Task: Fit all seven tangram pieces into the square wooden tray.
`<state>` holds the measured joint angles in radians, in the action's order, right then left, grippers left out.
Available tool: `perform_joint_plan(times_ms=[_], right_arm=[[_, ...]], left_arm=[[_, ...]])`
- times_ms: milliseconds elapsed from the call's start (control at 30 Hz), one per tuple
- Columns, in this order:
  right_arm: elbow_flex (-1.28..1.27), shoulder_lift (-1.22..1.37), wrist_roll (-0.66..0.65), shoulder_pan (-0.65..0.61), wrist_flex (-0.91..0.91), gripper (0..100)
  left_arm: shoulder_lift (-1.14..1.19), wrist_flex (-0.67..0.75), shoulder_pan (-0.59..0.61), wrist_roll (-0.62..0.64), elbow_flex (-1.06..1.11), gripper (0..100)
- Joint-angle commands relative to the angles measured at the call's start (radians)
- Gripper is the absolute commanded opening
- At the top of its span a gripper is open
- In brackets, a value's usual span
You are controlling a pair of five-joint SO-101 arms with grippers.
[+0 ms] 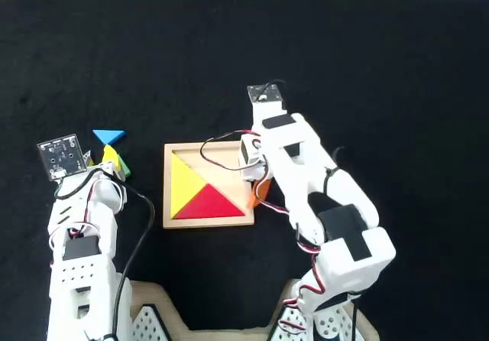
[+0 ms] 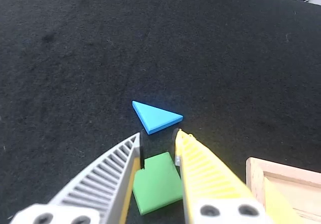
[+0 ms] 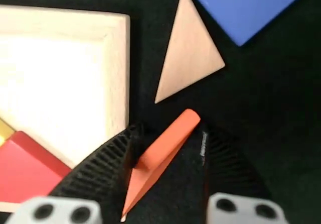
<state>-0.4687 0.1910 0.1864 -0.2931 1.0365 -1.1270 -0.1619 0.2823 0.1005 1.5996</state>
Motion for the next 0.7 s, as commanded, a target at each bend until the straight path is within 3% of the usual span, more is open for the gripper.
perform_joint_plan(times_ms=[0, 100, 267, 667], right_arm=[[0.013, 0.002, -0.011, -0.005, 0.009, 15.8], [0.008, -0.027, -0.064, -0.005, 0.038, 12.1], [0.005, -0.122, -0.072, -0.002, 0.110, 17.4], [-0.035, -0.117, -0.141, 0.066, 0.135, 17.4]], left_arm=[[-0.011, 0.025, -0.010, -0.011, -0.025, 12], [-0.011, 0.025, -0.010, -0.011, -0.025, 12], [-0.011, 0.026, -0.010, -0.011, -0.025, 12], [-0.008, 0.026, -0.036, -0.046, -0.025, 12]])
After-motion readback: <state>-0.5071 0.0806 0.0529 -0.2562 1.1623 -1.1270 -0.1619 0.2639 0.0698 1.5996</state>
